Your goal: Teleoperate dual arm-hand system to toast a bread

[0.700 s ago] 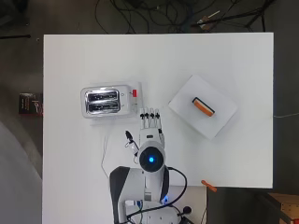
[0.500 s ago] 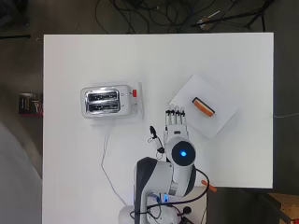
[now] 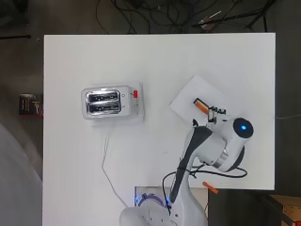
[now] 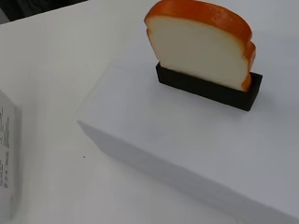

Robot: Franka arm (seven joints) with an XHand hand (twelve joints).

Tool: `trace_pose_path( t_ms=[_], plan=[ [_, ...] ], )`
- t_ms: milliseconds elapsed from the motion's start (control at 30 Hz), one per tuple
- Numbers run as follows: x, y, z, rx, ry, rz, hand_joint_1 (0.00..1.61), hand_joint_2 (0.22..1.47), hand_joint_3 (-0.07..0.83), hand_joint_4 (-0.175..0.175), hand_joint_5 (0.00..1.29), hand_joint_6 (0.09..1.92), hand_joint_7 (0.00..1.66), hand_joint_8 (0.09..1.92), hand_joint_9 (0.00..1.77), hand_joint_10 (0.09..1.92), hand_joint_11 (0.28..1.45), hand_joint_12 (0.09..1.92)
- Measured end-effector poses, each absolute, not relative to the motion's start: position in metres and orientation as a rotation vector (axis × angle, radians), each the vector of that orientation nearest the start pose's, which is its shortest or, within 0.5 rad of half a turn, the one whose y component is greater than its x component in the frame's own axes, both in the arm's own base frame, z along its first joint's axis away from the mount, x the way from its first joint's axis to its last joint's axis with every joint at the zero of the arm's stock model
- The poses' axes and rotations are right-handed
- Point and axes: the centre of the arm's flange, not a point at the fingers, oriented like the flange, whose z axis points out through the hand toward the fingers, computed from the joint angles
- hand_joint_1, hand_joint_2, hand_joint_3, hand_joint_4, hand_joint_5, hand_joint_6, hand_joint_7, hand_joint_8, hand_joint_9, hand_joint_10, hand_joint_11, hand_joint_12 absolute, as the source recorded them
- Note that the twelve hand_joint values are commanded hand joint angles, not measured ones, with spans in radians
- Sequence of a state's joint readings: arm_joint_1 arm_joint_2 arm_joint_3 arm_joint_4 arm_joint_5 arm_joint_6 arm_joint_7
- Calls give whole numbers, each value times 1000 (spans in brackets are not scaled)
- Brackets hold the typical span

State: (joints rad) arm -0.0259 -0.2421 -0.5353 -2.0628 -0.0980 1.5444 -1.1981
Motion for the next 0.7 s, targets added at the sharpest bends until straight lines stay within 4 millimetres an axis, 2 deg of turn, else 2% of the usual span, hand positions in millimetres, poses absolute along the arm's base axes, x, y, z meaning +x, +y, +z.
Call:
trace_pose_path(
  t_ms=[67, 200, 267, 367, 467, 567, 633, 700],
  plan=[
    [366, -284, 504, -2738, -889, 253, 123, 1246, -1, -138, 242, 87, 391, 87, 505, 87, 423, 87],
    [333, -325, 531, -2821, -768, 186, 200, 1236, -5, -143, 241, 87, 413, 87, 515, 87, 430, 87],
    [337, -329, 535, -2818, -795, 159, 215, 1230, -6, -146, 236, 87, 412, 87, 500, 87, 423, 87],
    [369, -318, 522, -2764, -905, 152, 243, 1230, -4, -149, 229, 87, 410, 87, 486, 87, 417, 87],
    [418, -298, 484, -2672, -1021, 200, 273, 1223, -5, -150, 225, 87, 404, 87, 470, 87, 412, 87],
    [461, -262, 442, -2584, -1132, 284, 293, 1209, -8, -141, 230, 87, 392, 87, 442, 87, 406, 87],
    [477, -242, 423, -2553, -1180, 330, 298, 1199, -10, -133, 234, 87, 382, 87, 428, 87, 402, 87],
    [481, -241, 411, -2549, -1175, 356, 296, 1191, -10, -130, 233, 87, 369, 87, 413, 87, 402, 87]
  ],
)
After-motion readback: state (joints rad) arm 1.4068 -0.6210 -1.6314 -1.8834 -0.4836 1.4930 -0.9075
